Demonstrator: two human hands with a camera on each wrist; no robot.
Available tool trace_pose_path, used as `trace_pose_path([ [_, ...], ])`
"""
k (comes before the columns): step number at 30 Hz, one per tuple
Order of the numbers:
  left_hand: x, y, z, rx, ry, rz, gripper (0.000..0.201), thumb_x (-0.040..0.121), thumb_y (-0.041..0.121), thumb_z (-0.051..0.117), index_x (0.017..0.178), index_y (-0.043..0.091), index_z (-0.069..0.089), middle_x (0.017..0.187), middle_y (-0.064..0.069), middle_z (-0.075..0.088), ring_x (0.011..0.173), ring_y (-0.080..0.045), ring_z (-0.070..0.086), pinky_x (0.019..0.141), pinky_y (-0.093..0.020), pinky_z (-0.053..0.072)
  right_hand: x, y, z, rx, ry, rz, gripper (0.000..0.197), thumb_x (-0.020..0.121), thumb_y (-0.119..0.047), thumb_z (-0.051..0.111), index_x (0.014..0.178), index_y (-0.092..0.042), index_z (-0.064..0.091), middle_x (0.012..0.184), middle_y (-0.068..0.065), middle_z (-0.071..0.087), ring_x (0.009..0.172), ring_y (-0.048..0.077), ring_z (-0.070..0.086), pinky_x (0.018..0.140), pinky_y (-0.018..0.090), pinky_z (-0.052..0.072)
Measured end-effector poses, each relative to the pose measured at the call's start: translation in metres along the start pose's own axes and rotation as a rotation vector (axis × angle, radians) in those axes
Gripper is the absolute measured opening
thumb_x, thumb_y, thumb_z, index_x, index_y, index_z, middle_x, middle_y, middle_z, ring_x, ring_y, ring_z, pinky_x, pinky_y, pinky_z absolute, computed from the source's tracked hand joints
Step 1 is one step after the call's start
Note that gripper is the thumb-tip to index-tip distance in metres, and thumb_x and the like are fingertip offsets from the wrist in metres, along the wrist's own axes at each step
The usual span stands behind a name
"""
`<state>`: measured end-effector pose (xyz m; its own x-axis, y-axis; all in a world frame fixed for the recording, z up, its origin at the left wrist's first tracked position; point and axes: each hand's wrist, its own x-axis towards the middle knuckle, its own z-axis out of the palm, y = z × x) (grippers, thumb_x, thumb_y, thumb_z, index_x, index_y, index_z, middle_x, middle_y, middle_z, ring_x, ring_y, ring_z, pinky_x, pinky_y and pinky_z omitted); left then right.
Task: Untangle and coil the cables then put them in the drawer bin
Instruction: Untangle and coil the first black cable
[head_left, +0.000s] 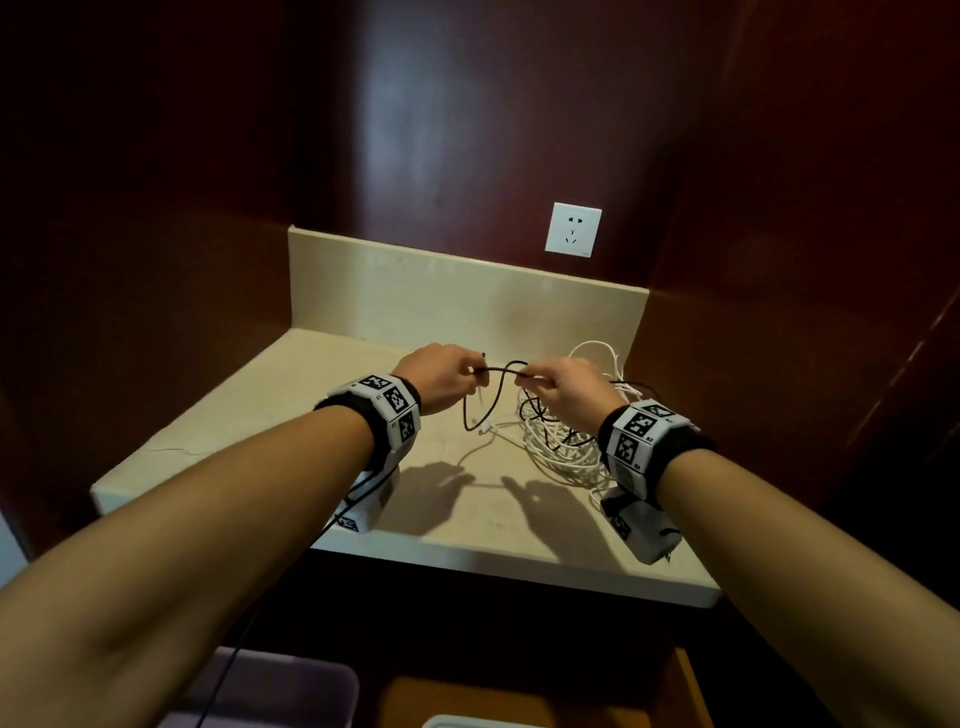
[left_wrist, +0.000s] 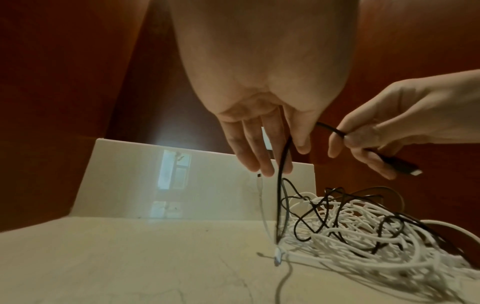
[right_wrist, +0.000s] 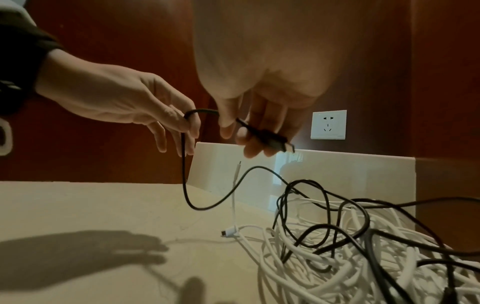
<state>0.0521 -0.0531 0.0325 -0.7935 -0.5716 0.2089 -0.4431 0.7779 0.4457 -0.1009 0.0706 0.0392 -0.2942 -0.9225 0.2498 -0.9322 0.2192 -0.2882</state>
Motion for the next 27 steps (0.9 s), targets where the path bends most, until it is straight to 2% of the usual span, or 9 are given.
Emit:
trace_pose_path([
  [2,-0.002,-0.003,0.0,-0.008,-0.018,0.001,0.022,0.097,0.022,0.051,0.105,0.029,0.071,0.099,0.005,0.072,0.099,-0.016,0.063,0.089,-0.036,0.05,-0.001,0.0,0.003,-0.026,-0.066,0.021,0.022,0.098,-0.029,0.055,0.112,-0.022,0.071,0.088,-0.003,0.066,0.084,0.018,0.061,0.072,0.029,0.046],
  [5,-0.004,-0.01,-0.002,0.007,-0.027,-0.018,0.025,0.094,0.018,0.057,0.108,0.031,0.073,0.103,0.005,0.072,0.099,-0.017,0.061,0.088,-0.036,0.051,0.001,-0.003,0.008,-0.009,-0.137,0.028,0.021,0.096,-0.03,0.058,0.109,-0.021,0.072,0.083,-0.006,0.064,0.085,0.018,0.063,0.076,0.032,0.052],
  [9,-0.008,-0.024,-0.009,0.009,-0.036,-0.057,0.025,0.092,0.014,0.059,0.107,0.027,0.075,0.102,0.003,0.073,0.096,-0.017,0.061,0.084,-0.031,0.05,0.01,-0.01,0.012,0.027,-0.193,0.014,0.024,0.092,-0.035,0.061,0.109,-0.022,0.072,0.098,-0.001,0.07,0.09,0.016,0.063,0.08,0.03,0.051],
  [13,-0.011,-0.035,-0.011,0.042,-0.043,-0.112,0.034,0.088,0.003,0.052,0.097,0.025,0.077,0.104,-0.002,0.072,0.1,-0.022,0.06,0.081,-0.026,0.044,0.022,-0.017,0.015,0.054,-0.178,0.025,0.026,0.094,-0.03,0.058,0.114,-0.019,0.069,0.107,0.0,0.068,0.097,0.016,0.062,0.087,0.03,0.049],
  [15,-0.013,-0.039,-0.01,0.048,-0.069,-0.142,0.043,0.084,-0.004,0.045,0.094,0.023,0.077,0.11,-0.004,0.07,0.106,-0.024,0.059,0.085,-0.026,0.044,0.03,-0.015,0.019,0.024,-0.157,0.025,0.027,0.095,-0.025,0.055,0.117,-0.017,0.068,0.113,0.001,0.068,0.101,0.019,0.062,0.091,0.033,0.05],
  [17,-0.014,-0.043,-0.009,0.053,-0.104,-0.165,0.049,0.08,-0.007,0.039,0.094,0.021,0.077,0.116,-0.006,0.069,0.111,-0.025,0.058,0.094,-0.031,0.046,0.039,-0.01,0.023,-0.049,-0.127,0.027,0.029,0.095,-0.019,0.05,0.119,-0.017,0.067,0.119,0.003,0.068,0.105,0.021,0.062,0.092,0.036,0.051],
  [20,-0.014,-0.051,-0.009,0.04,-0.136,-0.185,0.048,0.08,-0.005,0.038,0.097,0.02,0.076,0.116,-0.006,0.069,0.111,-0.025,0.058,0.098,-0.034,0.046,0.052,0.0,0.03,-0.16,-0.087,0.076,0.035,0.094,-0.013,0.049,0.126,-0.019,0.061,0.128,0.003,0.061,0.114,0.023,0.057,0.093,0.034,0.047],
  [23,-0.014,-0.057,-0.009,0.02,-0.149,-0.193,0.04,0.082,0.001,0.045,0.098,0.019,0.076,0.111,-0.005,0.071,0.107,-0.023,0.06,0.096,-0.032,0.047,0.063,0.008,0.037,-0.208,-0.082,0.136,0.043,0.092,-0.01,0.049,0.135,-0.018,0.052,0.136,0.006,0.052,0.122,0.024,0.05,0.097,0.037,0.043],
  [27,-0.012,-0.066,-0.006,-0.001,-0.167,-0.194,0.022,0.087,0.017,0.058,0.099,0.017,0.076,0.105,-0.004,0.072,0.102,-0.021,0.062,0.092,-0.032,0.049,0.075,0.013,0.042,-0.205,-0.11,0.2,0.062,0.09,-0.002,0.046,0.148,-0.014,0.032,0.149,0.009,0.04,0.136,0.027,0.038,0.107,0.041,0.036],
])
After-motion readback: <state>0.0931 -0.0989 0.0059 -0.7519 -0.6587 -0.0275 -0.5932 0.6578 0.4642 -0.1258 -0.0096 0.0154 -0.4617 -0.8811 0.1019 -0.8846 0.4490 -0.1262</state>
